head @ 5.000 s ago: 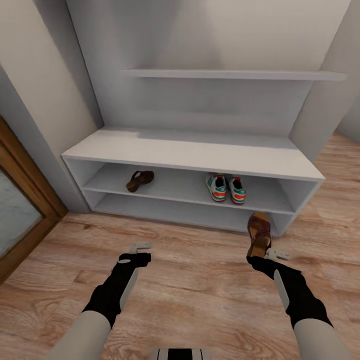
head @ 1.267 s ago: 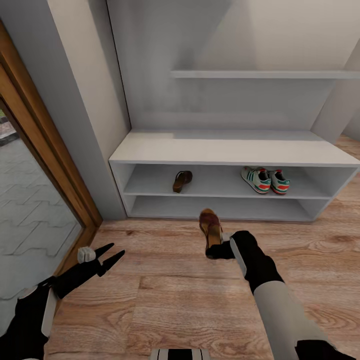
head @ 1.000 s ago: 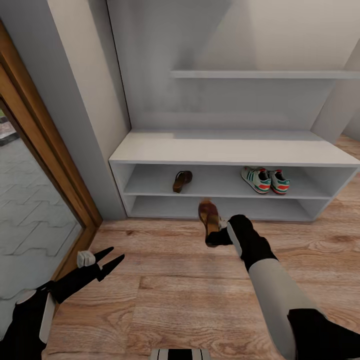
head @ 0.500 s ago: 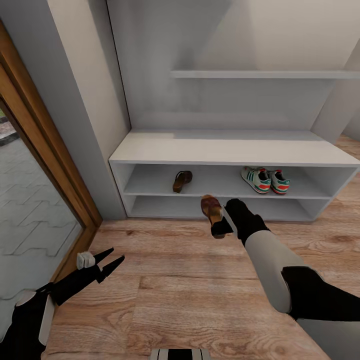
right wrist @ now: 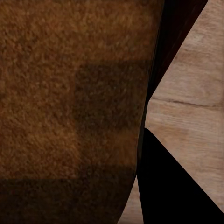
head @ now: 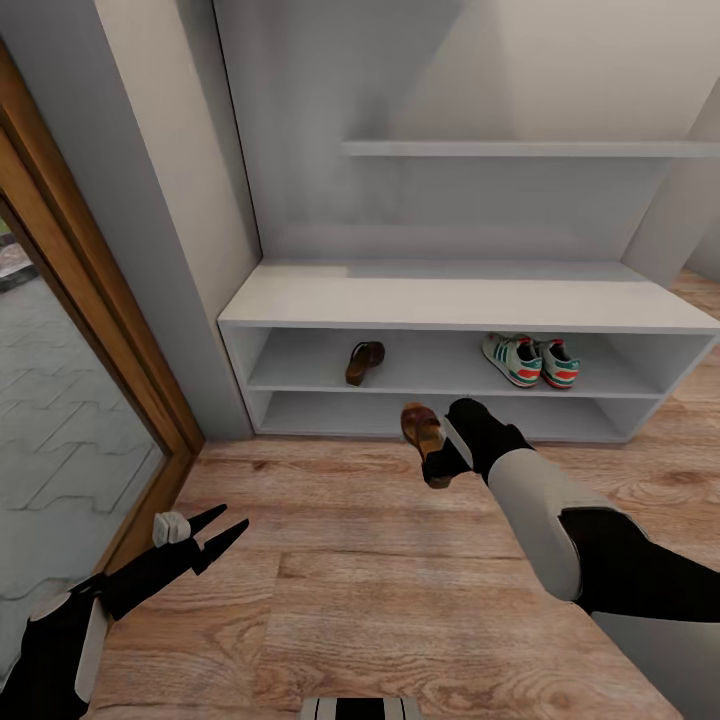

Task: Pick up the two gym shoes and the two sandals from the corridor floor and place them onto the hallstand (shoe rack) in the corridor, making sure they are on the rack and not on the floor. Arrange them so the two gym shoes are next to each other and the two sandals are next to each other.

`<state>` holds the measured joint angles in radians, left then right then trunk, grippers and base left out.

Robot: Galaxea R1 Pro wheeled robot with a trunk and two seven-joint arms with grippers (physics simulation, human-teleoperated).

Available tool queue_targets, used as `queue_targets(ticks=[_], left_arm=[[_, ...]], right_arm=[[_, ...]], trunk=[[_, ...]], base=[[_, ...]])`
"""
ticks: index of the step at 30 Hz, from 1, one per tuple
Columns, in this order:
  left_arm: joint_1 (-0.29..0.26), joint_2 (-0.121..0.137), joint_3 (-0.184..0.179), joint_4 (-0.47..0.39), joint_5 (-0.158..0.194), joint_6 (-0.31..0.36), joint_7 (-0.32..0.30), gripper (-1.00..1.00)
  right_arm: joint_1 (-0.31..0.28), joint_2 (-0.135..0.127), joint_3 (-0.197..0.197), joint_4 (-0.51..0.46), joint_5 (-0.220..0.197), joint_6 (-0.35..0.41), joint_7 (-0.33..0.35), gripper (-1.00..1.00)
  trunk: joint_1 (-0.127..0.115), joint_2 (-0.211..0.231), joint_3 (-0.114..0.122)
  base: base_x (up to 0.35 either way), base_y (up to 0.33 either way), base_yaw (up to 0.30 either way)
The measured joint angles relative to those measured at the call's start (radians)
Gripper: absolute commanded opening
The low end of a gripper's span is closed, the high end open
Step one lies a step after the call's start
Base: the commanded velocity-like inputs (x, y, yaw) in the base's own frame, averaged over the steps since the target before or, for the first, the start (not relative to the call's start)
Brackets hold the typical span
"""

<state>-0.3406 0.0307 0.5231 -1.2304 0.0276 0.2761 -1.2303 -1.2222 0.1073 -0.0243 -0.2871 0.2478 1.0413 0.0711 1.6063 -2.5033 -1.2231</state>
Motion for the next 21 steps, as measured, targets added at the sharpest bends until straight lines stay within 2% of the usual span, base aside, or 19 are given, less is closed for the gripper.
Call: queue_targets(ticks=[6, 21], left_arm=[[0.000, -0.001, 0.000, 0.000, -0.001, 0.000, -0.001, 1.00], [0.000, -0.002, 0.000, 0.001, -0.004, 0.000, -0.001, 1.00]], right_arm=[[-0.051, -0.001, -0.002, 0.000, -0.003, 0.000, 0.000, -1.00], [-0.059, -0.003, -0.006, -0.013, -0.006, 0.000, 0.001, -1.00]], trunk=[[0.000, 0.000, 0.000], [0.000, 0.000, 0.000]], base=[[0.000, 0.000, 0.000], [0.000, 0.000, 0.000]])
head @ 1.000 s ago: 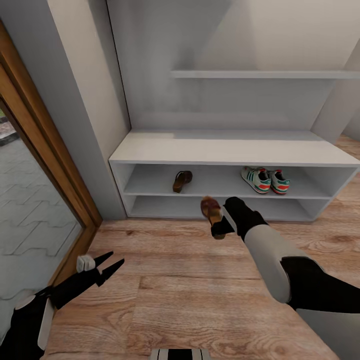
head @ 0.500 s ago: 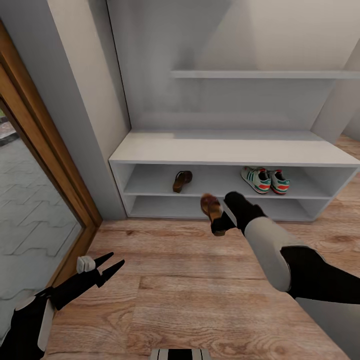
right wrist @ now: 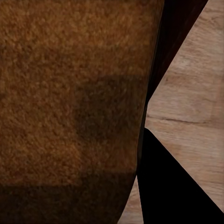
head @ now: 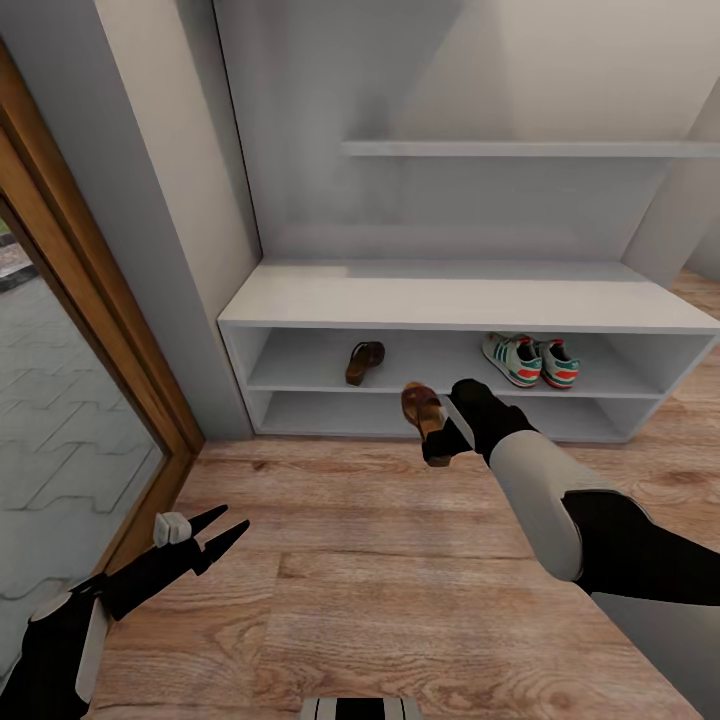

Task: Pick up the two gym shoes and the two sandals from the corridor floor and place them onto the hallstand (shoe rack) in the corridor, making sure they are on the rack and not on the floor. Arrange them so the two gym shoes are next to each other and the two sandals are next to each other.

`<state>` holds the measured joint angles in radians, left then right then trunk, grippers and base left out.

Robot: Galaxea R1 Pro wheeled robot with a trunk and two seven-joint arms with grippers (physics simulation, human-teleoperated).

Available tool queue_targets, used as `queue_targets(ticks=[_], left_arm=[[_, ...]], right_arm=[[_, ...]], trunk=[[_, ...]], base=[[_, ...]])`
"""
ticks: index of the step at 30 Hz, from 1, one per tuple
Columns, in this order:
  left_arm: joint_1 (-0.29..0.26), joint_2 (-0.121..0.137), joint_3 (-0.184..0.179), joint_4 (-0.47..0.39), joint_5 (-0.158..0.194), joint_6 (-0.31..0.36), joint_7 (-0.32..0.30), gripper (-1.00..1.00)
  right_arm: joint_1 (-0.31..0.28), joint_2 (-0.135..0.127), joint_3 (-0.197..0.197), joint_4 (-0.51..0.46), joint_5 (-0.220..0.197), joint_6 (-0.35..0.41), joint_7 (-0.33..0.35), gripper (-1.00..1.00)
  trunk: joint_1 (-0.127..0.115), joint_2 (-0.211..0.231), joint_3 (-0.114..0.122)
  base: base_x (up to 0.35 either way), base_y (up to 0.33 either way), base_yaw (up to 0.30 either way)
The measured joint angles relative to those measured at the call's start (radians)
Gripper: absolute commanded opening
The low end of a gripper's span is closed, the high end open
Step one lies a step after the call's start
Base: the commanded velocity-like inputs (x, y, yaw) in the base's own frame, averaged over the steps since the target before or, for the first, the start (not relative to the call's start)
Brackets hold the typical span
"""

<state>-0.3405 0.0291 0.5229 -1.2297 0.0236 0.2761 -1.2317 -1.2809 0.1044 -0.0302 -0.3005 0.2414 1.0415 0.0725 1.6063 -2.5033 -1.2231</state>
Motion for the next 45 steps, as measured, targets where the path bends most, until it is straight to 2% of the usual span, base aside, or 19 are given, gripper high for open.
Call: queue_targets(ticks=[10, 24, 43, 44, 45], left_arm=[[0.002, 0.000, 0.003, 0.006, 0.008, 0.000, -0.002, 1.00], [0.002, 0.000, 0.003, 0.006, 0.004, 0.000, -0.002, 1.00], [0.002, 0.000, 0.003, 0.006, 0.004, 0.000, -0.003, 1.00], [0.002, 0.000, 0.003, 0.005, 0.004, 0.000, -0.003, 1.00], [0.002, 0.000, 0.003, 0.006, 0.004, 0.000, -0.003, 1.00]], right_arm=[[0.010, -0.002, 0.000, 0.040, -0.001, -0.040, 0.007, -1.00], [0.008, 0.000, 0.000, -0.040, 0.001, -0.120, 0.005, -1.00], [0.008, 0.000, -0.003, -0.026, 0.000, -0.228, 0.002, -1.00], [0.008, 0.000, -0.003, -0.025, 0.002, -0.327, 0.001, -1.00], [0.008, 0.000, -0.003, -0.025, 0.000, -0.563, 0.001, -1.00]], trunk=[[0.000, 0.000, 0.000], [0.000, 0.000, 0.000], [0.000, 0.000, 0.000], [0.000, 0.000, 0.000], [0.000, 0.000, 0.000]], base=[[0.000, 0.000, 0.000], [0.000, 0.000, 0.000], [0.000, 0.000, 0.000], [0.000, 0.000, 0.000], [0.000, 0.000, 0.000]])
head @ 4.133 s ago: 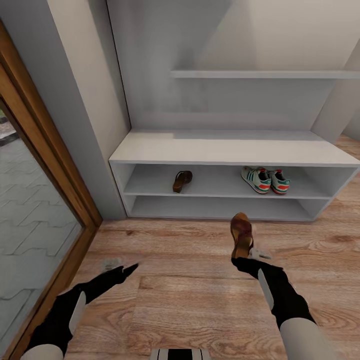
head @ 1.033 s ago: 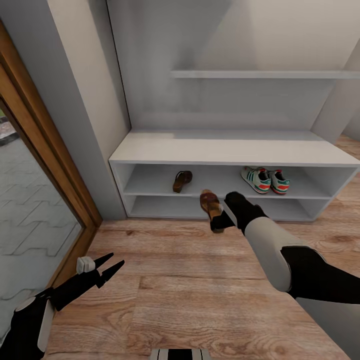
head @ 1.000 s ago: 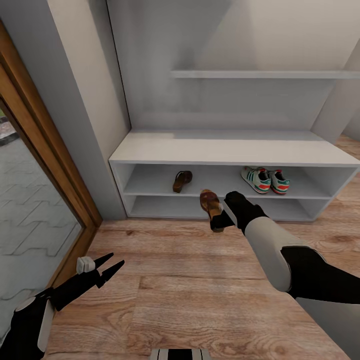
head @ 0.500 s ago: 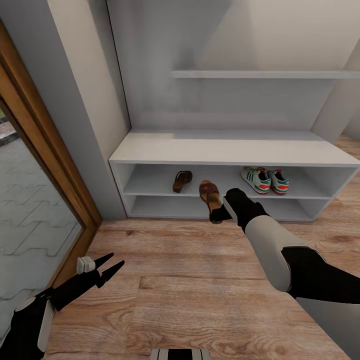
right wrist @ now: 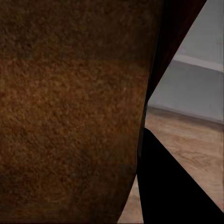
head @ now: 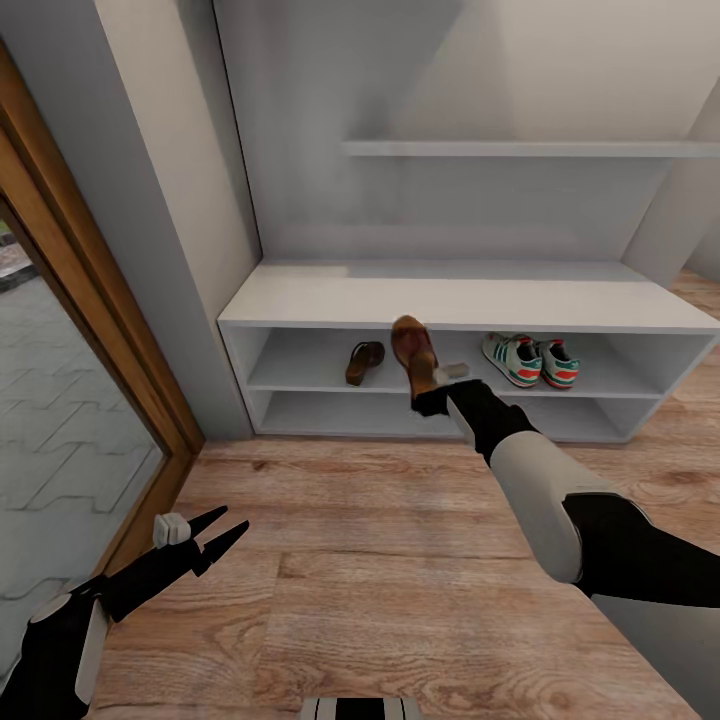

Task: Pick up the two gym shoes and the two sandals from the corridor floor and place them onto the hallstand (shoe rack) in the corridor, making sure they are on the rack and not on the floor. Arrange them so the two gym shoes are next to each other and the two sandals are next to each other.

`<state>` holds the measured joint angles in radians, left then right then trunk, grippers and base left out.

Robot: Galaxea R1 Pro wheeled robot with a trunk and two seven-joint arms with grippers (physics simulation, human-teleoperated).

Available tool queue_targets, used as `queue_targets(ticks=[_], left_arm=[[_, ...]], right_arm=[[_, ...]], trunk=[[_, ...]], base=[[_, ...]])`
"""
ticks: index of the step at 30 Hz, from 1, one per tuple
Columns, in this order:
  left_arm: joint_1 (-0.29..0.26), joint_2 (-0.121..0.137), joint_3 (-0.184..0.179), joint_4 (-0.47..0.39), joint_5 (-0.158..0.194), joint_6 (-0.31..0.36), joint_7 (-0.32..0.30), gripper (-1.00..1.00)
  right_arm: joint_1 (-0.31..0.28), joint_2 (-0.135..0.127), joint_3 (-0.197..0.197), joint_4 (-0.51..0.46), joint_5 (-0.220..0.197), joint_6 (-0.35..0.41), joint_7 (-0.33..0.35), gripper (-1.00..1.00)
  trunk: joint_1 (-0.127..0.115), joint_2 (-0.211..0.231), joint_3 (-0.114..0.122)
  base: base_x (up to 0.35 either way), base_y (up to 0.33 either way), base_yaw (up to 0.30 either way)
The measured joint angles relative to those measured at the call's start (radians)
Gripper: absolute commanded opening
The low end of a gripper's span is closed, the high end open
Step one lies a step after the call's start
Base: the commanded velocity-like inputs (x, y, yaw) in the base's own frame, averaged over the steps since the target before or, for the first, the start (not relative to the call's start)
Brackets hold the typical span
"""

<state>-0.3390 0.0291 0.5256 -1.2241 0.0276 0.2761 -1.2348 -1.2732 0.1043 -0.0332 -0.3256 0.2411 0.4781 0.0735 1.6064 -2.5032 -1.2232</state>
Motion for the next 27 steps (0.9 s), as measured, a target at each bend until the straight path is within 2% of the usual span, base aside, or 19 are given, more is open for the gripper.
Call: queue_targets(ticks=[1, 6, 12, 20, 27], left_arm=[[0.000, 0.000, 0.000, 0.000, 0.000, 0.000, 0.000, 1.00], [0.000, 0.000, 0.000, 0.000, 0.000, 0.000, 0.000, 1.00], [0.000, 0.000, -0.001, 0.000, 0.000, 0.000, 0.000, 1.00], [0.000, 0.000, -0.001, 0.000, 0.000, 0.000, 0.000, 1.00], [0.000, 0.000, -0.002, 0.000, 0.000, 0.000, 0.000, 1.00]], right_arm=[[-0.001, 0.000, -0.001, 0.000, 0.000, -0.058, -0.001, -1.00], [0.000, 0.000, 0.000, 0.059, 0.001, -0.077, 0.000, -1.00], [0.000, 0.000, 0.000, 0.087, 0.001, -0.118, -0.001, -1.00], [0.000, 0.000, 0.000, 0.106, 0.001, -0.128, -0.002, -1.00], [0.000, 0.000, -0.001, 0.194, 0.001, -0.128, -0.002, -1.00]], trunk=[[0.000, 0.000, 0.000], [0.000, 0.000, 0.000], [0.000, 0.000, 0.000], [0.000, 0.000, 0.000], [0.000, 0.000, 0.000]], base=[[0.000, 0.000, 0.000], [0.000, 0.000, 0.000], [0.000, 0.000, 0.000], [0.000, 0.000, 0.000], [0.000, 0.000, 0.000]])
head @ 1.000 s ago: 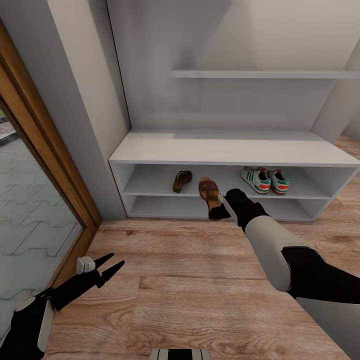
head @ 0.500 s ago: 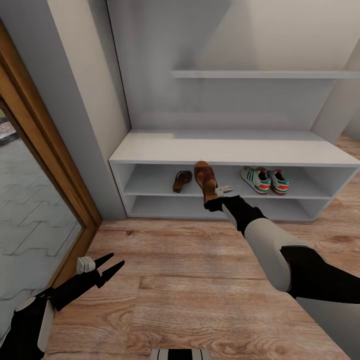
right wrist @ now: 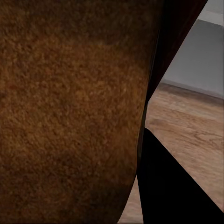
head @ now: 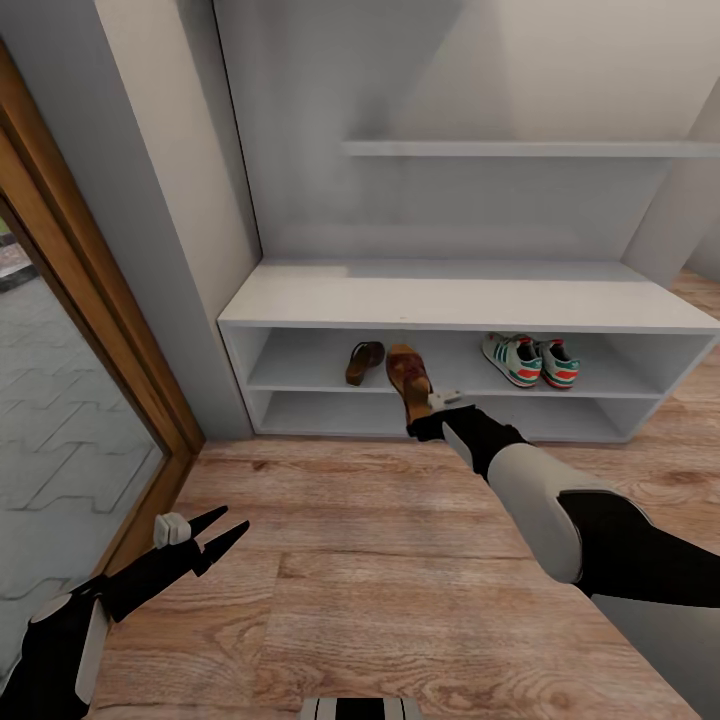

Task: Pick up the two gym shoes and the two sandals from the corridor floor and place them onto the hallstand (shoe rack) in the corridor, making sure they are on the rack and not on the floor. Arrange them so the two gym shoes are next to each other and the two sandals are next to each other.

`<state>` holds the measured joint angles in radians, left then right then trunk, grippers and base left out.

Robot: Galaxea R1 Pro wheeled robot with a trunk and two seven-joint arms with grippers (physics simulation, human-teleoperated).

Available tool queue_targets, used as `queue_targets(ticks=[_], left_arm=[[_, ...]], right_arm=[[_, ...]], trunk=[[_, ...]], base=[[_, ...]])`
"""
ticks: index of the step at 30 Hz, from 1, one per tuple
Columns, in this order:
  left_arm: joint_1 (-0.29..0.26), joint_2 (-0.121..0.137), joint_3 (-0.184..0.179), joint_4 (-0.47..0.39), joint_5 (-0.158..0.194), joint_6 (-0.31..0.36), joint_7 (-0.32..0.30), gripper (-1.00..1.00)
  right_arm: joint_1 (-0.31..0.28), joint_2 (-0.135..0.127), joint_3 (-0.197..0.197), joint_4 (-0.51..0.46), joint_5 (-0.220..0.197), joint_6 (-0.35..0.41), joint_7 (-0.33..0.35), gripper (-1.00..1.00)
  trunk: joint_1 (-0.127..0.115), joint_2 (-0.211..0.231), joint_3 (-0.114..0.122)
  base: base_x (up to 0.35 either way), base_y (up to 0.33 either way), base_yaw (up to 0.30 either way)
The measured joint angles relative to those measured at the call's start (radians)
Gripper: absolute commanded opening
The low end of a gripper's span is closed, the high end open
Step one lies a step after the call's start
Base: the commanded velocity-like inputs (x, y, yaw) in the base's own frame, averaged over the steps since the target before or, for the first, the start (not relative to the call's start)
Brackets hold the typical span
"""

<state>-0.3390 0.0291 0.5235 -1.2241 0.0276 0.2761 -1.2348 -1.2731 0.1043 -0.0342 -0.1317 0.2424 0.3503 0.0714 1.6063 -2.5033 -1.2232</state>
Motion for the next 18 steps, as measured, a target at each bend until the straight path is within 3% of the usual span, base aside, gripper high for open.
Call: queue_targets(ticks=[18], left_arm=[[0.000, 0.000, -0.001, 0.000, 0.000, 0.000, 0.001, 1.00]], right_arm=[[0.000, -0.002, -0.002, 0.015, -0.001, -0.009, 0.000, -1.00]], trunk=[[0.000, 0.000, 0.000]], base=[[0.005, 0.000, 0.000]])
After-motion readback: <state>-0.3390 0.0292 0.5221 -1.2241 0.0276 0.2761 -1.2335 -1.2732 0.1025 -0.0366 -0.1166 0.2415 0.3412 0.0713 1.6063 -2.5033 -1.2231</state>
